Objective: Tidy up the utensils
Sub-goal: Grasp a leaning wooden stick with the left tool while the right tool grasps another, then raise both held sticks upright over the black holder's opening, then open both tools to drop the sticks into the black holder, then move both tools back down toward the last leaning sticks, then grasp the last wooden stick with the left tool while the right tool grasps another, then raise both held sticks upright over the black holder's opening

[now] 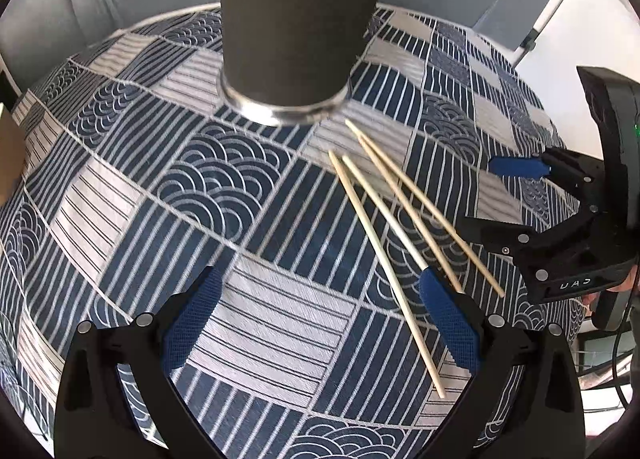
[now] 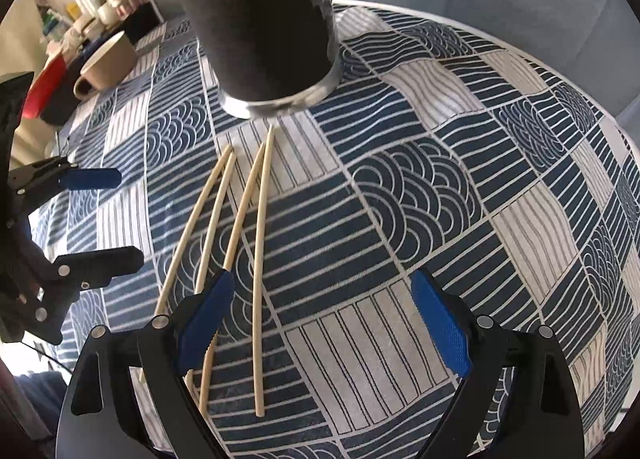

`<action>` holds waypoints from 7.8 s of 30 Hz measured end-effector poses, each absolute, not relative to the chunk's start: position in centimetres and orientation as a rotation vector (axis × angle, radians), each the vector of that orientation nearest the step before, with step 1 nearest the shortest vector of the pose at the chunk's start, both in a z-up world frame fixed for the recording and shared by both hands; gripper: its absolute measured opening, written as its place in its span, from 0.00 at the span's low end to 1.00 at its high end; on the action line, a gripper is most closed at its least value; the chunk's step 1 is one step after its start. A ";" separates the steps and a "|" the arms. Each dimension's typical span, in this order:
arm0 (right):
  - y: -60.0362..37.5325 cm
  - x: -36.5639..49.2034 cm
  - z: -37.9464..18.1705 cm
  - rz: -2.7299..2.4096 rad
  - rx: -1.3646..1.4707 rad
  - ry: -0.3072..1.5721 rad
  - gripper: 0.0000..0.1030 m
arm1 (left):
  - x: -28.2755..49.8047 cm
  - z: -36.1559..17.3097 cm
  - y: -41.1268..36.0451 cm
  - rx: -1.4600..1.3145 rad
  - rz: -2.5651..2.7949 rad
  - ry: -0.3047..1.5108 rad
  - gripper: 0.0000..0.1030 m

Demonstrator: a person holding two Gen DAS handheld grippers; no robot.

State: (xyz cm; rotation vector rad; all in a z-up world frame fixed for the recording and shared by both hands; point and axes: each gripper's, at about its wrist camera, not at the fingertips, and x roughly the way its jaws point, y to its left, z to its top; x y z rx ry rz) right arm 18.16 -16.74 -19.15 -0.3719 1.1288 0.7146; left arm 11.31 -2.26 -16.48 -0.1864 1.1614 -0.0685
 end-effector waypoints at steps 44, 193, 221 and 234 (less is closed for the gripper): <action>-23.3 21.2 -15.0 0.563 -0.141 1.210 0.04 | 9.4 -15.6 5.3 -0.301 0.120 1.295 0.05; -19.4 16.8 -19.4 0.546 -0.384 1.132 0.82 | 12.9 -17.2 -1.7 -0.333 0.078 1.199 0.94; -23.9 19.4 -18.9 0.539 -0.342 1.214 0.04 | 12.5 -17.0 -3.3 -0.112 0.133 1.240 0.11; -26.7 21.2 -17.5 0.508 -0.145 1.236 0.04 | 11.3 -16.4 1.8 -0.256 0.165 1.310 0.05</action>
